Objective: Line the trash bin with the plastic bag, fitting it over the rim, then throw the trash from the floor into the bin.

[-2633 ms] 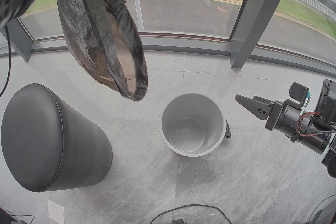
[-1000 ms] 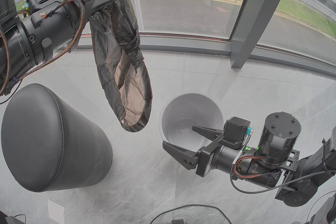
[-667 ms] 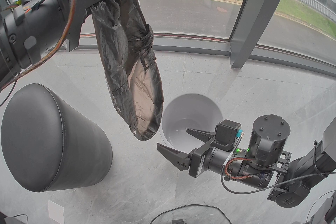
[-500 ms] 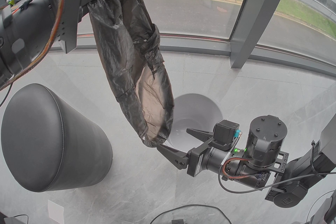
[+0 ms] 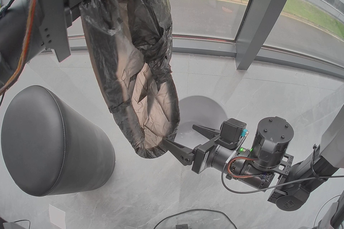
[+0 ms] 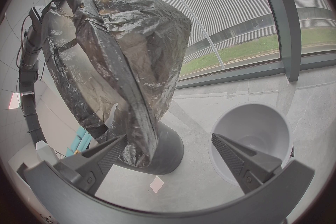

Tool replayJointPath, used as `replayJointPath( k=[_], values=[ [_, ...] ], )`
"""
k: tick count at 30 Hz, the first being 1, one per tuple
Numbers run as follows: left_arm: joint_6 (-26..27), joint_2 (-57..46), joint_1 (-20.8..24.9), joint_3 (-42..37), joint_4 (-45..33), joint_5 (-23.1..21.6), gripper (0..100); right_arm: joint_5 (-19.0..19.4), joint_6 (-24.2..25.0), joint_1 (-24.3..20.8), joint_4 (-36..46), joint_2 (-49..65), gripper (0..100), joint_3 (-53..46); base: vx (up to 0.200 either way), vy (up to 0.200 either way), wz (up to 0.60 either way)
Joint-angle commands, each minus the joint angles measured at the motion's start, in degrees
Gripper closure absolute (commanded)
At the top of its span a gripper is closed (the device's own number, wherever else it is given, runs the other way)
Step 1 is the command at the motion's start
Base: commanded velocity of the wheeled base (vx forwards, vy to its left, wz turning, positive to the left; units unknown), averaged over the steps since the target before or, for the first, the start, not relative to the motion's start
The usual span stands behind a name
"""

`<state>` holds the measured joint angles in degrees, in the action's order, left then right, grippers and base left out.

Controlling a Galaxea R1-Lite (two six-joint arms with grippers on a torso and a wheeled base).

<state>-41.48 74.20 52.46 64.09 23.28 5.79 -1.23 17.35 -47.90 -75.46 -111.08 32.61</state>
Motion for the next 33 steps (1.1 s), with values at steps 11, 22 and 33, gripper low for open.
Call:
replayJointPath(
  k=[11,22,33],
  values=[
    [-0.97,-1.61,1.25,-1.16,0.01,-0.08,100,-0.09,0.23,-1.32,-0.13,-0.98,0,0.44,0.000,0.000,0.00],
    [-1.76,-1.52,3.79,-2.12,0.09,-0.34,100,0.00,0.32,-3.17,-0.13,-0.80,0,0.79,0.000,0.000,0.00],
    [-2.28,-1.61,4.94,-2.83,0.09,-0.69,100,-0.09,0.32,-4.05,-1.53,-3.35,0,3.43,0.000,0.000,0.00]
  ],
)
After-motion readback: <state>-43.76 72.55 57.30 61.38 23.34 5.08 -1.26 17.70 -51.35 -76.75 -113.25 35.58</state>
